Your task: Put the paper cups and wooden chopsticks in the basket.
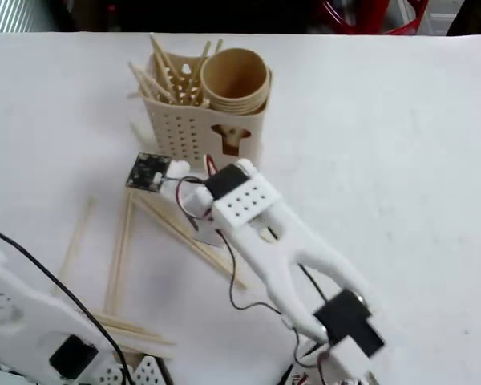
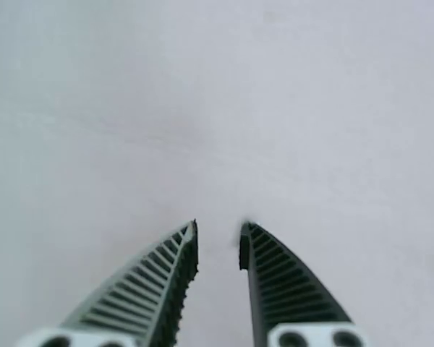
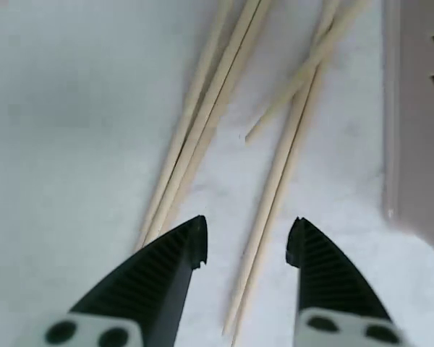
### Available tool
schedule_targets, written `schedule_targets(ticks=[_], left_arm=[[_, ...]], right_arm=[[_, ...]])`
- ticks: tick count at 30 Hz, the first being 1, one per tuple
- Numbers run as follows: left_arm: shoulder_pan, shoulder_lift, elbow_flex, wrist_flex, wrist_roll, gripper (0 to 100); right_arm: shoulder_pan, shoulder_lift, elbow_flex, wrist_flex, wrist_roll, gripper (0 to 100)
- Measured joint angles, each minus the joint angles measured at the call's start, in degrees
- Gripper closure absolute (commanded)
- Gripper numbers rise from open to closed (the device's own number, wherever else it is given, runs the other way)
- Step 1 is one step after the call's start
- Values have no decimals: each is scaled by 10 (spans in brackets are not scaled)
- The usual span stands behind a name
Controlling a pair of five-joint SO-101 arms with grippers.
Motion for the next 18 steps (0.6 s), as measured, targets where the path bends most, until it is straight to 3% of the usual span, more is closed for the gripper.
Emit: schedule_targets(ticks=[13,18], left_arm=[[-11,26,0,-23,-7,884],[-11,26,0,-23,-7,884]], right_arm=[[66,177,-12,-115,39,810],[69,192,-23,-118,39,985]])
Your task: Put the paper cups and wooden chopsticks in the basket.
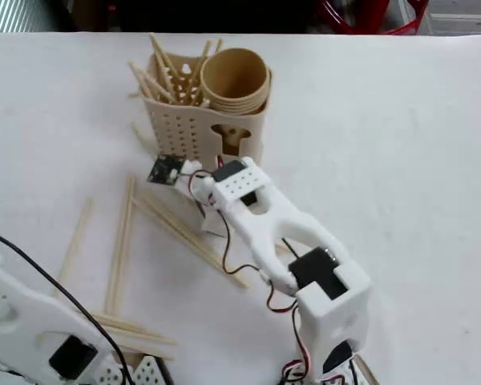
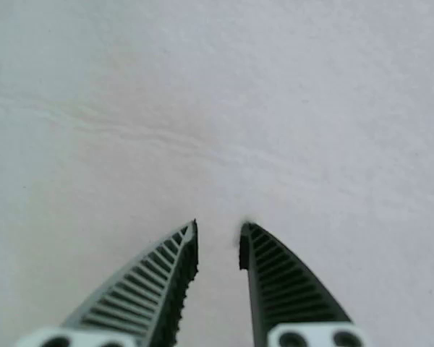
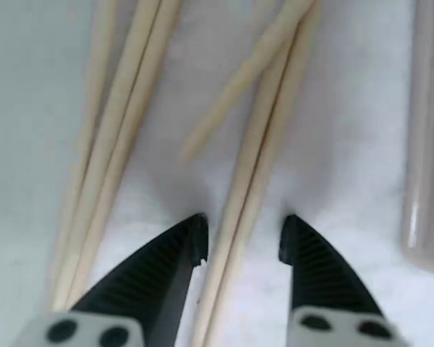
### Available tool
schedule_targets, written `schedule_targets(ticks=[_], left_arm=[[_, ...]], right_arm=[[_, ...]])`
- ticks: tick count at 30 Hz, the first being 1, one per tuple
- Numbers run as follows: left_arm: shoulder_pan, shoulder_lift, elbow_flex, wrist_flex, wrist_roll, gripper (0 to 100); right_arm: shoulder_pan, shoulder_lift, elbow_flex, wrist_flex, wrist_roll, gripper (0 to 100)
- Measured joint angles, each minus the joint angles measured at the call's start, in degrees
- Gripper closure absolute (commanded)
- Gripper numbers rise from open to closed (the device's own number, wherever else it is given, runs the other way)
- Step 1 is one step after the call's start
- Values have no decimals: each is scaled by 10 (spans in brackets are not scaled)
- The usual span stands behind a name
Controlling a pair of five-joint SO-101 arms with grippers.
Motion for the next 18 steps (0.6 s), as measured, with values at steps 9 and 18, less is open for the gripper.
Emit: schedule_targets(ticks=[9,18], left_arm=[[0,0,0,0,0,884],[0,0,0,0,0,884]], right_arm=[[6,9,-9,23,-1,981],[19,-32,20,57,-37,981]])
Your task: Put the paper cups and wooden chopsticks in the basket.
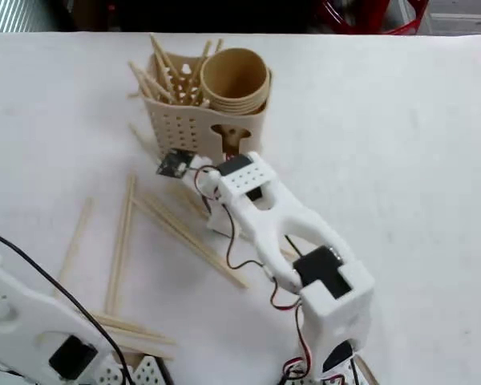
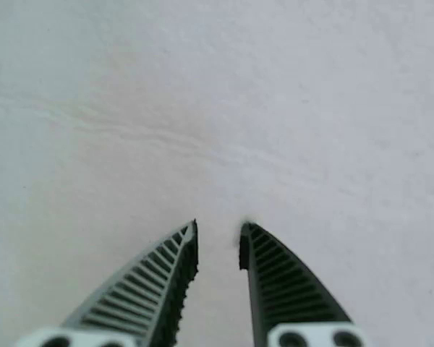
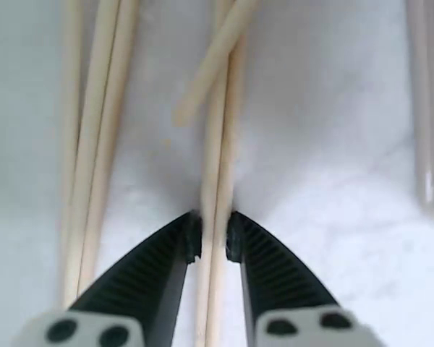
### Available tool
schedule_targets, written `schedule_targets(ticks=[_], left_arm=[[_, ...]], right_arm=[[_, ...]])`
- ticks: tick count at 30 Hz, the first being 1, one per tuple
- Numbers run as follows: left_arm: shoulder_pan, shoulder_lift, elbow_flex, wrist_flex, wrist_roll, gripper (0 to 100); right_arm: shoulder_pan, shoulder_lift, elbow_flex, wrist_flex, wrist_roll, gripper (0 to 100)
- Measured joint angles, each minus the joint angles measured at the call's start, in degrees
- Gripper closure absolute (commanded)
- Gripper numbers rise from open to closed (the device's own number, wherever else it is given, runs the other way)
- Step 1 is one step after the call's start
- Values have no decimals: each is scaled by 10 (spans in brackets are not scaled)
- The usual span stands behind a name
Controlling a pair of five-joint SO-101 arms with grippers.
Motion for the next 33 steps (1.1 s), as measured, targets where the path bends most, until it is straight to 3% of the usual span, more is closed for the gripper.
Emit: schedule_targets(ticks=[8,15,21,33], left_arm=[[0,0,0,0,0,884],[1,0,0,0,0,884],[1,0,0,0,0,884],[1,0,0,0,0,884]], right_arm=[[40,-243,140,8,-18,982],[37,-434,156,28,-53,941],[4,-383,156,21,-47,794],[10,-134,155,-72,4,811]])
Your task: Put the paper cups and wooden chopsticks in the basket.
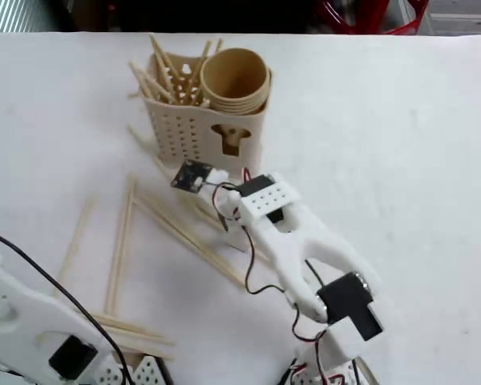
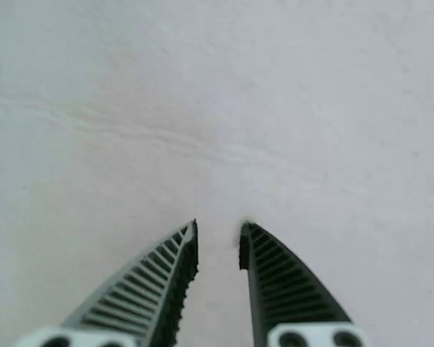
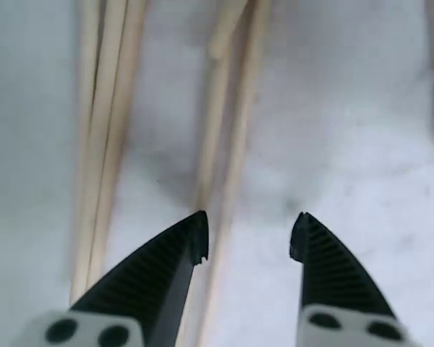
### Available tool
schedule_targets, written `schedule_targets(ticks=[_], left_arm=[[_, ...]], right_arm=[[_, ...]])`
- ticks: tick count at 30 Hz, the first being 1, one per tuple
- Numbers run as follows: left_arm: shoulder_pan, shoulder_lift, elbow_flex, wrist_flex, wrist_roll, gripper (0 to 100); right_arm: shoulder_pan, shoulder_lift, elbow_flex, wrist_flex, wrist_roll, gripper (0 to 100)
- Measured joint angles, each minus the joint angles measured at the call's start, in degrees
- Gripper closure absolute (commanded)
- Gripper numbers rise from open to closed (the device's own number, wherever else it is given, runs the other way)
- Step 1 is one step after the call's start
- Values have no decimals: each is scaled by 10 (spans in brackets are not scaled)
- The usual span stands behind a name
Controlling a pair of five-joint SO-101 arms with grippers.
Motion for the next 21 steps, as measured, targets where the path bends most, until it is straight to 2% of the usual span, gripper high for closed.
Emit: schedule_targets(ticks=[9,13,21], left_arm=[[0,0,0,0,0,884],[0,0,0,0,0,884],[-1,0,0,0,0,884]], right_arm=[[2,18,-3,-1,3,827],[4,58,-28,-9,5,985],[29,92,-74,8,-13,981]])
